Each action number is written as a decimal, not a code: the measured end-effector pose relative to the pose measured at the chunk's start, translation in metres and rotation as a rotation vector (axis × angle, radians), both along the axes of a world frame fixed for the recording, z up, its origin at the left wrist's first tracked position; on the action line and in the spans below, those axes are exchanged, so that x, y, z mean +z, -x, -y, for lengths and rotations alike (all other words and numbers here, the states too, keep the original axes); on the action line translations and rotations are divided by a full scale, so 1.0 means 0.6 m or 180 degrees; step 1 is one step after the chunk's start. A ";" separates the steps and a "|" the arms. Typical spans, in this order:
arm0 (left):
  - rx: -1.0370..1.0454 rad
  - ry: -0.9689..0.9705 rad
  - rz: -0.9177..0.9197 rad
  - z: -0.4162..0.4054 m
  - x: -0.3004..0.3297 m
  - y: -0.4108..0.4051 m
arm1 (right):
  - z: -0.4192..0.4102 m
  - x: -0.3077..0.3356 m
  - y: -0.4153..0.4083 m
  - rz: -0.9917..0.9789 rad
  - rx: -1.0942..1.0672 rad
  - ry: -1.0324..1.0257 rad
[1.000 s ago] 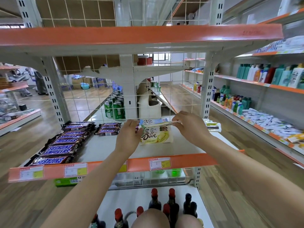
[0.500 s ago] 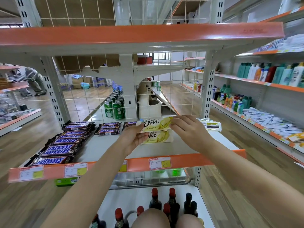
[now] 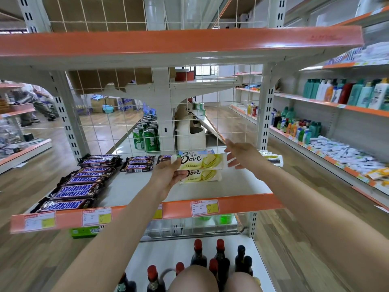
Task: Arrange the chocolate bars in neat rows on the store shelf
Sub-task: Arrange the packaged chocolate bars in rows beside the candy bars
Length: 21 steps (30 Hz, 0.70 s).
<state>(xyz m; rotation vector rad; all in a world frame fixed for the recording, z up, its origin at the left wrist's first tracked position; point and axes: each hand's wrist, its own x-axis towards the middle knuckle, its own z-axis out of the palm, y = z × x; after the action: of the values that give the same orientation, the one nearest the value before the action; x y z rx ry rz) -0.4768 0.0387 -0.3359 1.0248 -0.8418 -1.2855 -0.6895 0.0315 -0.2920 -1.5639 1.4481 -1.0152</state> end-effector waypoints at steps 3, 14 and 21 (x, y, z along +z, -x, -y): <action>-0.0052 0.0010 0.0015 -0.002 -0.001 0.003 | 0.000 -0.011 -0.008 -0.0256 0.0251 -0.0023; -0.0237 0.0030 0.0116 -0.003 -0.016 -0.018 | -0.004 -0.014 -0.011 -0.0058 0.0296 0.0563; -0.0202 0.0126 0.0545 -0.010 -0.021 -0.022 | 0.004 -0.023 -0.012 -0.0014 0.0215 0.0621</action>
<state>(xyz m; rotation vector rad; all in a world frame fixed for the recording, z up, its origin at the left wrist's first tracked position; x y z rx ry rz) -0.4637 0.0449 -0.3487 1.0952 -1.0335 -1.2416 -0.6823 0.0290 -0.3060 -1.7421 1.3218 -1.1416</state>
